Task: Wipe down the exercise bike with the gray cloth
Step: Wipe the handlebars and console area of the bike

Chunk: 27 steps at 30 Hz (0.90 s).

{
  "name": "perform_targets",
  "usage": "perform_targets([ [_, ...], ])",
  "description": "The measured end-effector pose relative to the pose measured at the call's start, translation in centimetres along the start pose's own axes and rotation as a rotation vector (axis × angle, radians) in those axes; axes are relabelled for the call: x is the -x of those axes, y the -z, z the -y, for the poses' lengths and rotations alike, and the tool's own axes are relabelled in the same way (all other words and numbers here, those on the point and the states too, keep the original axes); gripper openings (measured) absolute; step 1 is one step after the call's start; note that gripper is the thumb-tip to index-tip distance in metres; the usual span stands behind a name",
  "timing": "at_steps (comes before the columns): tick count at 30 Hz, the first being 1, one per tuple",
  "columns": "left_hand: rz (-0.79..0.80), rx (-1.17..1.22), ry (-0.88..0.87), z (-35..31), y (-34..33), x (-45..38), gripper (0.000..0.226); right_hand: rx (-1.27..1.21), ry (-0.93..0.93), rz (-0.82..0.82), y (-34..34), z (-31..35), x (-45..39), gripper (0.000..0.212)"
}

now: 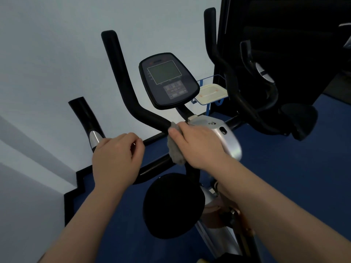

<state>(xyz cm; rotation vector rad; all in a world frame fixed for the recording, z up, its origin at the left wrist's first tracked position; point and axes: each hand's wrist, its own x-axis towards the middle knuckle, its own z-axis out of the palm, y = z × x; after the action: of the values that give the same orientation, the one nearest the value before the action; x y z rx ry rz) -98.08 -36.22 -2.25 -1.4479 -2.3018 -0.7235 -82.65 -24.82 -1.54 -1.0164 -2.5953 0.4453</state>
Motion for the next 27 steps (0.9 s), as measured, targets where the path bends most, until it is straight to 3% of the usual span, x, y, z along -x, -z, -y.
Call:
perform_targets([
  [3,0.017,-0.022,-0.008,-0.1,0.2,-0.1,0.026,-0.014,-0.070,0.119,0.5,-0.2,-1.4,0.047],
  [8,0.057,-0.037,0.007,-0.2,0.4,0.0,0.025,-0.166,-0.007,-0.199,-1.5,-0.1,3.0,0.039],
  [15,0.055,-0.048,0.014,-0.3,0.4,0.0,0.026,-0.043,-0.070,-0.103,-1.0,0.1,-0.7,0.039],
  [20,0.054,-0.042,0.016,-0.4,0.4,0.0,0.026,-0.274,0.015,-0.284,-2.2,-0.7,3.1,0.040],
  [25,0.048,-0.055,0.016,-0.4,0.4,0.0,0.027,-0.196,-0.075,-0.056,-1.0,-0.6,-0.8,0.044],
  [27,0.059,-0.067,0.016,-0.5,0.5,0.0,0.027,-0.212,-0.099,-0.043,-0.8,-0.5,-1.1,0.046],
])
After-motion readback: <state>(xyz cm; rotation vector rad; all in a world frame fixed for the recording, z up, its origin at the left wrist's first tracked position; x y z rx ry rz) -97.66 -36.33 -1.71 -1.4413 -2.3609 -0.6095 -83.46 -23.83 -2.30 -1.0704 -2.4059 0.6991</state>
